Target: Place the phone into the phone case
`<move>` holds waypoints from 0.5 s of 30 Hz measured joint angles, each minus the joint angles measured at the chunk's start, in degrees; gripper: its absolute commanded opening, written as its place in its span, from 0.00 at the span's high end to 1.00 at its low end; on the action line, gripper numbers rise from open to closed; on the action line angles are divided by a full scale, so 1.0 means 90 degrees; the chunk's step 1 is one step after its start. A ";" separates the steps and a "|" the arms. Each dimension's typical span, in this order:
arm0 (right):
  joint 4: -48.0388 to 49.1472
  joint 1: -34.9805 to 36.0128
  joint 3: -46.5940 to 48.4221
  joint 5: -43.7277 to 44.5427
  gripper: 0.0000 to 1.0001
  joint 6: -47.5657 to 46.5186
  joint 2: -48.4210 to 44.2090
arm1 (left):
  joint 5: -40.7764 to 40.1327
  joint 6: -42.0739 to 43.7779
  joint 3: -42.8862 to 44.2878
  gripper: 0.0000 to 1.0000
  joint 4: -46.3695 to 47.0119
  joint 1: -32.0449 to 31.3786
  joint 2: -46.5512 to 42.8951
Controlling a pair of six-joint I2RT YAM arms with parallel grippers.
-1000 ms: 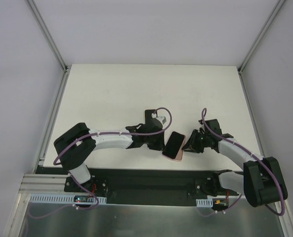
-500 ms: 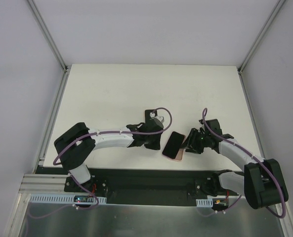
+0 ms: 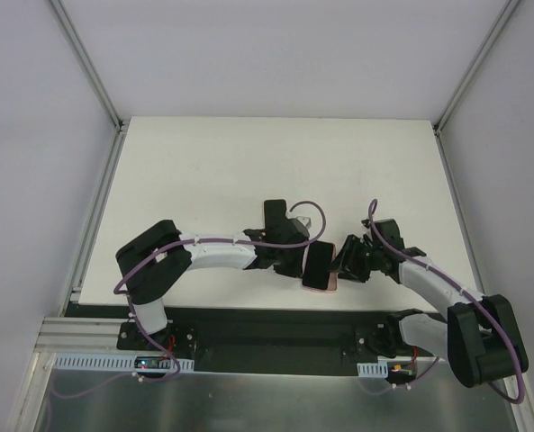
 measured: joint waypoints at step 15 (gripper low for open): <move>0.0338 0.0476 -0.0138 0.0175 0.58 0.0287 0.0005 | 0.0044 -0.0219 0.0192 0.94 0.0092 -0.0148 0.0022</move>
